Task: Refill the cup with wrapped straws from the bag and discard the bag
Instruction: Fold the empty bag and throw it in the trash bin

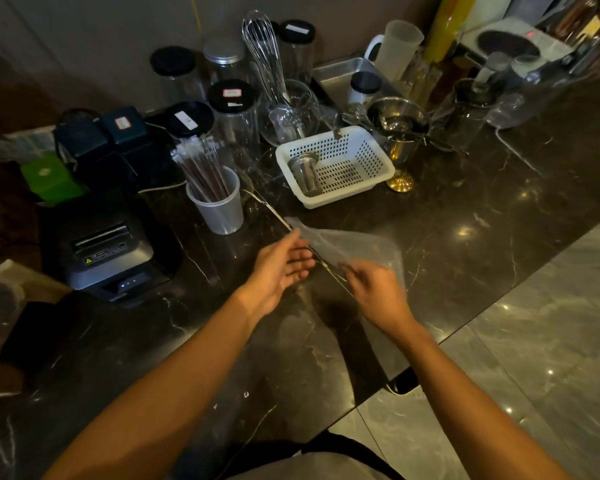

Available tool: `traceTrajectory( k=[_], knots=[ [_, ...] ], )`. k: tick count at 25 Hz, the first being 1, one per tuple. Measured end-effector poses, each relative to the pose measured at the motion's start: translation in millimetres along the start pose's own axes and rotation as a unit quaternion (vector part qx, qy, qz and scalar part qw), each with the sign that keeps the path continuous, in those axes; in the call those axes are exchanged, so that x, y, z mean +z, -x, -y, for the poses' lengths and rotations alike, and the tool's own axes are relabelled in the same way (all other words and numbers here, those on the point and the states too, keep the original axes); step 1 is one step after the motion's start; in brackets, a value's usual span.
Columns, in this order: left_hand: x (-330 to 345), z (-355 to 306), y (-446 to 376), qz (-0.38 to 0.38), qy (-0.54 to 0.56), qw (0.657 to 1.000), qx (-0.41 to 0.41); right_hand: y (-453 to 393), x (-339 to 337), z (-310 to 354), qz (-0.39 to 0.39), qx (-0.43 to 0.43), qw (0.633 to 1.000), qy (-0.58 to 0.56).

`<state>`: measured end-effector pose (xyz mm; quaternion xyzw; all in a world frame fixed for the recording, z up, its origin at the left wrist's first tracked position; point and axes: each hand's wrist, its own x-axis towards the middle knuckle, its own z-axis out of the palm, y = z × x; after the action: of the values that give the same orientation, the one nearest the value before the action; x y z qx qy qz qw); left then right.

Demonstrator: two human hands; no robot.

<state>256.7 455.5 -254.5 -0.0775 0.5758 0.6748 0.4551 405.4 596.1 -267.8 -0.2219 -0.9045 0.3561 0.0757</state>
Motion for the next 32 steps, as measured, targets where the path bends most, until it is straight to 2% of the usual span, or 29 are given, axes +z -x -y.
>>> traceTrajectory(
  k=[4,5,9,14,17,21,25,27,29,32],
  knots=[
    [-28,-18,9,-0.08,-0.083,0.988,0.101,-16,-32,37,0.044,0.063,0.978,-0.195],
    [-35,-20,12,-0.076,-0.101,0.986,0.112,-19,-37,42,0.056,0.077,0.967,-0.235],
    [-57,-20,30,0.019,-0.122,0.985,0.124,-24,-43,53,0.079,0.106,0.916,-0.379],
    [-76,-15,43,-0.014,-0.103,0.976,0.191,-26,-41,60,0.104,0.13,0.859,-0.484],
    [-83,-18,51,-0.016,-0.068,0.978,0.197,-29,-35,65,0.106,0.144,0.869,-0.462],
    [-91,-24,56,-0.081,-0.015,0.97,0.23,-20,-15,65,0.193,0.158,0.902,-0.353],
    [-108,-25,59,-0.119,-0.002,0.964,0.239,-13,4,70,0.133,0.166,0.895,-0.393],
    [-114,-23,62,-0.077,-0.007,0.979,0.191,-14,8,74,0.103,0.165,0.893,-0.406],
    [-116,-16,66,-0.026,-0.081,0.987,0.136,-15,10,78,0.08,0.152,0.897,-0.408],
    [-116,-8,67,-0.044,-0.092,0.984,0.146,-14,9,78,0.088,0.157,0.898,-0.401]
  ],
)
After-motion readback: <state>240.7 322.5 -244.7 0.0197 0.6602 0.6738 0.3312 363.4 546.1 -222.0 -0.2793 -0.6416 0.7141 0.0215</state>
